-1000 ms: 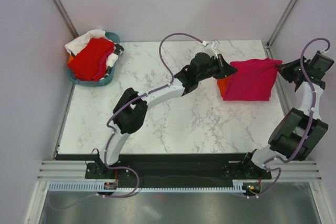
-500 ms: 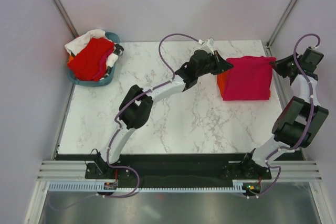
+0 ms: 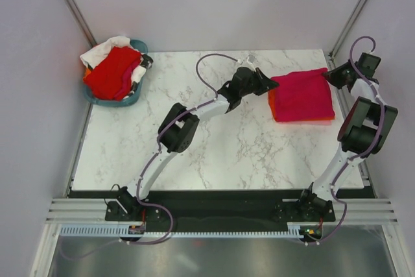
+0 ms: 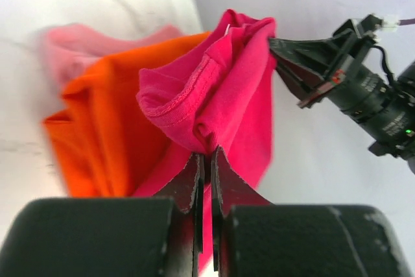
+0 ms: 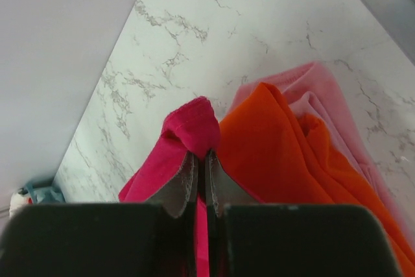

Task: Fold and stack the t-shirts
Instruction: Neatly place the folded tshirt to the corner

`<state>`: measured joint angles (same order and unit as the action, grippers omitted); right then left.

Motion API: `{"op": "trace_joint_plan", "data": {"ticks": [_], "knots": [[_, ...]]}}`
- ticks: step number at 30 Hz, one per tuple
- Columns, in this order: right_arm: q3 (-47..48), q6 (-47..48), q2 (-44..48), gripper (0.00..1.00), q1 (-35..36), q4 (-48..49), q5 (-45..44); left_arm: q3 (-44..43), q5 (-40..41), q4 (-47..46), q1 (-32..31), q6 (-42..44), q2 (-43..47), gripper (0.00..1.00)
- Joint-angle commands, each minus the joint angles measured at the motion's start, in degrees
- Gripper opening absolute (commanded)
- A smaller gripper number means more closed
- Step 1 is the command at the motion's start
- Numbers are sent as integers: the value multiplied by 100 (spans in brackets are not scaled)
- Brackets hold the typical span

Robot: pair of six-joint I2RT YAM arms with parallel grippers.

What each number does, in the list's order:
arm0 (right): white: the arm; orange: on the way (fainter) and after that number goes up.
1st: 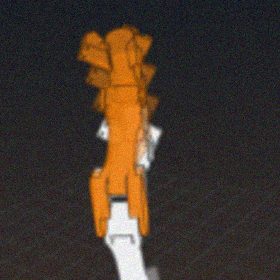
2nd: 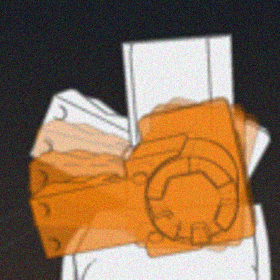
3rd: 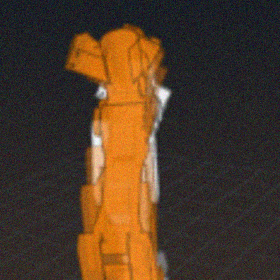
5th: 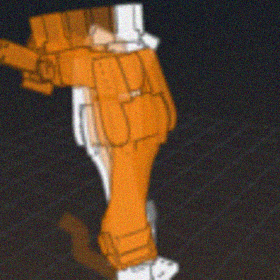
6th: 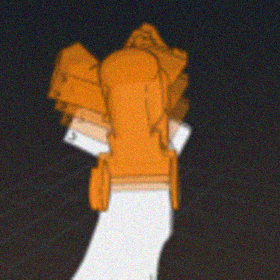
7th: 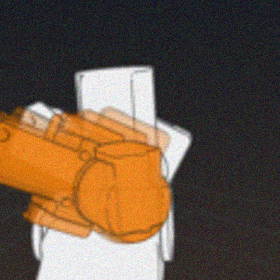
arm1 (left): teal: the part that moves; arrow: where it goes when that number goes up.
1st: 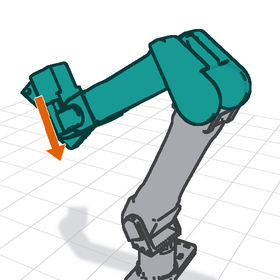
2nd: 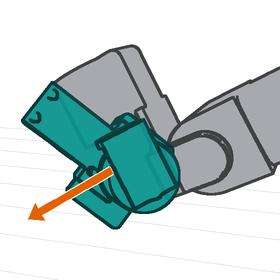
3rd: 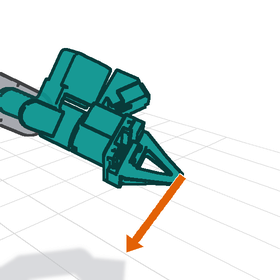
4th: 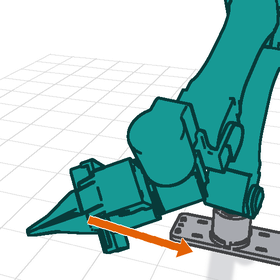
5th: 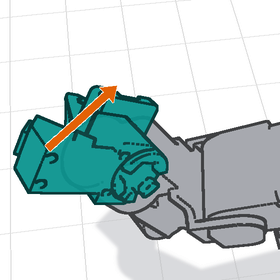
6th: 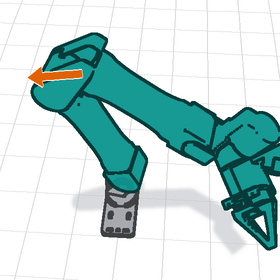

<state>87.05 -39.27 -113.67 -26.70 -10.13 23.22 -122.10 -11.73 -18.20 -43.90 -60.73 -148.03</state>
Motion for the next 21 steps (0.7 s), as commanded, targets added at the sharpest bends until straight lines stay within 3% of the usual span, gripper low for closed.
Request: {"op": "trace_joint_plan", "data": {"ticks": [1,3,4,5,8,12,17,19,21], "knots": [[603,-29,-391,3,51,345,-169,-331,249,-299,118,-273,-191,6],[682,-46,-524,22,86,345,-221,-472,355,-281,145,-299,-323,18],[700,-37,-638,37,95,354,-248,-542,381,-246,162,-343,-480,38],[735,-11,-691,61,103,363,-257,-717,295,-237,180,-413,-595,44],[1015,120,-850,76,103,135,-46,-789,75,-141,285,-405,-693,55],[1087,437,-387,77,165,-270,-493,-87,231,-123,426,60,17,56],[832,727,353,73,357,-525,-1021,1133,574,175,645,1052,1318,58],[621,702,617,71,437,-490,-917,1503,680,352,768,1317,1977,59],[280,500,731,66,499,-263,-49,2153,733,378,848,1651,2660,59]]}}
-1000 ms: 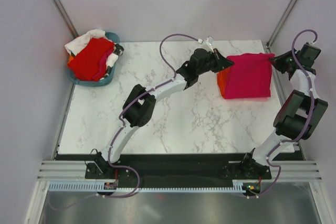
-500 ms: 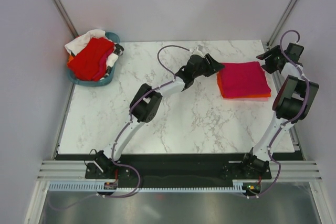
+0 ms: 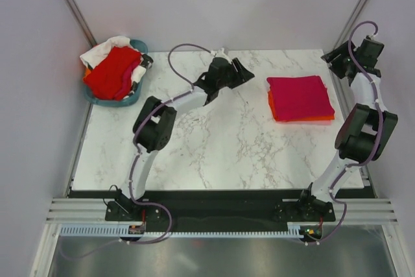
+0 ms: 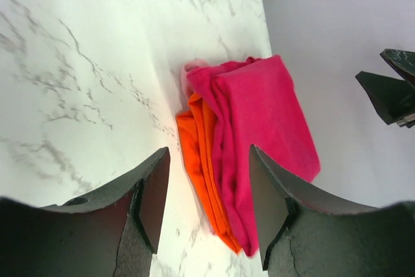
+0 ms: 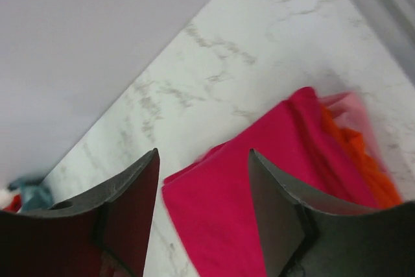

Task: Fold and stack the t-shirts
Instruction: Neatly place the folded tshirt to the corner

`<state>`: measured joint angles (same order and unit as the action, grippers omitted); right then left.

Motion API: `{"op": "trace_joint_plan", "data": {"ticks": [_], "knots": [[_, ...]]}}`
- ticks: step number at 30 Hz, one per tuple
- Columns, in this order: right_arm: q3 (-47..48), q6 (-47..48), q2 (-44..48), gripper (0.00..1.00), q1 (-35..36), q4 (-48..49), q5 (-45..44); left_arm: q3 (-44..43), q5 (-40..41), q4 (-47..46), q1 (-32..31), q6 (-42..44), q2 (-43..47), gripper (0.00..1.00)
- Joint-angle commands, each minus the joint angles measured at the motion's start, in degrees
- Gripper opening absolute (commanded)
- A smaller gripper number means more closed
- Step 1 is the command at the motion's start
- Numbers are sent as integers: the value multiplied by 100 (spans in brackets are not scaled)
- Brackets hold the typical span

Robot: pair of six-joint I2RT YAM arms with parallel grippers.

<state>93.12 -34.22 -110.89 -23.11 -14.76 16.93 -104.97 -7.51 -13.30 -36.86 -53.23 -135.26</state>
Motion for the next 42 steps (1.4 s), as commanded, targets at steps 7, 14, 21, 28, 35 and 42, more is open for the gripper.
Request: {"op": "trace_joint_plan", "data": {"ticks": [7,14,21,28,35,42], "knots": [[-2077,-2286,586,49,588,3578,2113,2233,57,-76,513,1447,3153,58],[-2509,-2800,69,41,1046,4920,1884,3858,144,152,724,1763,4585,56],[-2465,-3442,-942,21,1142,6081,2122,4818,636,354,759,2168,5598,56],[-2834,-3284,-1198,24,1380,6161,1964,5214,549,582,768,2247,5976,57],[-2677,-3153,-1681,25,1371,5784,1770,5434,540,890,768,2466,6143,57],[-2703,-2889,-865,29,1397,5195,1743,5829,619,882,768,2423,6319,57]]}}
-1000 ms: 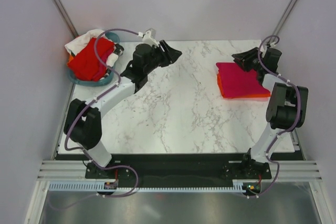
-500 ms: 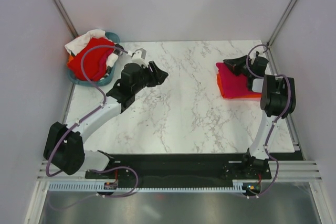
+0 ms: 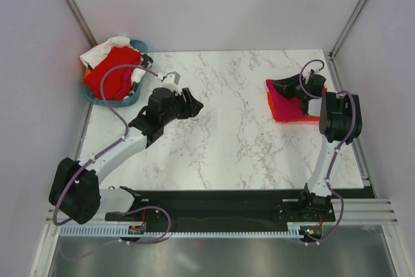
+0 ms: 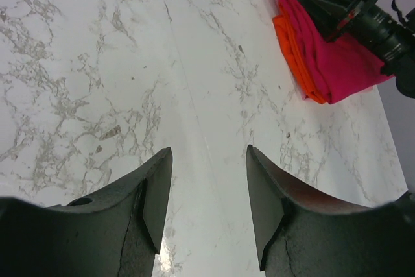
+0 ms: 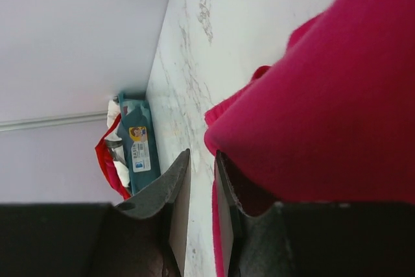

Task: Fold and stack the t-shirts
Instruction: Neatly place the folded tshirt to the corner

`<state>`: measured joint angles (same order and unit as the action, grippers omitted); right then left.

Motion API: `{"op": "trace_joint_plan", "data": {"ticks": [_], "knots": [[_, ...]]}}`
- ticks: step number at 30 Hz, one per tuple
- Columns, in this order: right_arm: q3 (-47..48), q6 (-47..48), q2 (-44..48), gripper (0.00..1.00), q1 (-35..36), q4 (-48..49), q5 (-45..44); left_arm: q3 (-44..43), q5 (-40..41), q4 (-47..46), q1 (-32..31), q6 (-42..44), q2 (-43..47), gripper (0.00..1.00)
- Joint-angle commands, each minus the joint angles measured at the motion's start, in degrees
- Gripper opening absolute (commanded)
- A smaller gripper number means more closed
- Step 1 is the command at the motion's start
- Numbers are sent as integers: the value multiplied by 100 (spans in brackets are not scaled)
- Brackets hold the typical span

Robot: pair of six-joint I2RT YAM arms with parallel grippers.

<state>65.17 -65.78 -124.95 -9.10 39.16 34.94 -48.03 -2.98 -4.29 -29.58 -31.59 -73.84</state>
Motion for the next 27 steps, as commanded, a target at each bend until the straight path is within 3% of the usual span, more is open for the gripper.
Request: {"op": "trace_joint_plan", "data": {"ticks": [1,12,16,24,27], "knots": [[84,285,637,29,-12,-241,30,162,167,-27,40,259,177,57],[-1593,470,2316,31,-47,-234,65,557,96,-335,32,268,221,57],[-2305,163,2265,30,-135,547,268,698,96,-423,32,312,239,57],[-2728,-268,1350,28,-442,1875,443,795,26,-572,32,329,186,56],[-2746,-217,1551,28,-592,1702,523,813,17,-572,32,329,186,56]]}}
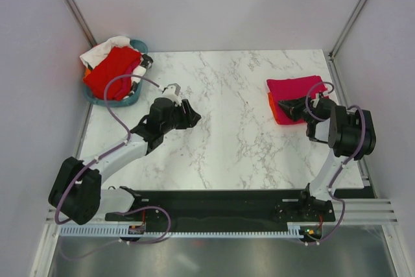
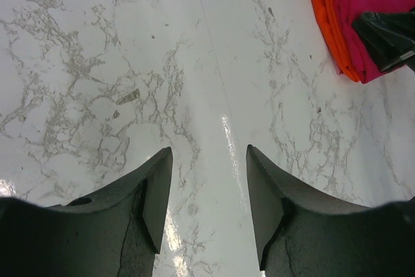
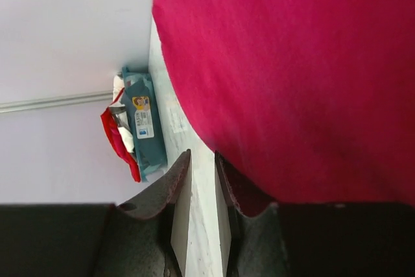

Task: Fold and stack the t-shirts
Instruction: Neatly place the folded tshirt to the corner

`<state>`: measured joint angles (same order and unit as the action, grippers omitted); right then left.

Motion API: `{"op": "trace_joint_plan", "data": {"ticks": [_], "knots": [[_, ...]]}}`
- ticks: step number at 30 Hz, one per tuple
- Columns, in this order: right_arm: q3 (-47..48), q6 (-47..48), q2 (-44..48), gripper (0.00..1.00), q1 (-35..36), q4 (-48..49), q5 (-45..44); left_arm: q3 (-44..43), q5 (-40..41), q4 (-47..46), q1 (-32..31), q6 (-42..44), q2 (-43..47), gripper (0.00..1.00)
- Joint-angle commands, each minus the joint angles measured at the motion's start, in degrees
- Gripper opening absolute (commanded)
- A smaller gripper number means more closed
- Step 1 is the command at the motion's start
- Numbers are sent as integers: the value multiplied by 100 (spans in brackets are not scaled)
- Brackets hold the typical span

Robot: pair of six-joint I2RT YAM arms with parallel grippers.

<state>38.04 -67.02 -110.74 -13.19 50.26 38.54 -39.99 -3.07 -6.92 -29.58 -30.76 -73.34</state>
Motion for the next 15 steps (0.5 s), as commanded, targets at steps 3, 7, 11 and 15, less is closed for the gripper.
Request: {"op": "trace_joint_plan", "data": {"ticks": [3,7,11,15], "knots": [[45,14,631,29,-359,91,232,17,8,-319,32,229,171,56],[212,154,1290,31,-614,-464,268,9,-97,-319,32,229,197,56],[230,251,1397,32,-825,-755,250,17,-106,-319,32,237,206,56],[11,59,976,32,-983,-89,241,17,-115,-319,32,246,189,56]]}}
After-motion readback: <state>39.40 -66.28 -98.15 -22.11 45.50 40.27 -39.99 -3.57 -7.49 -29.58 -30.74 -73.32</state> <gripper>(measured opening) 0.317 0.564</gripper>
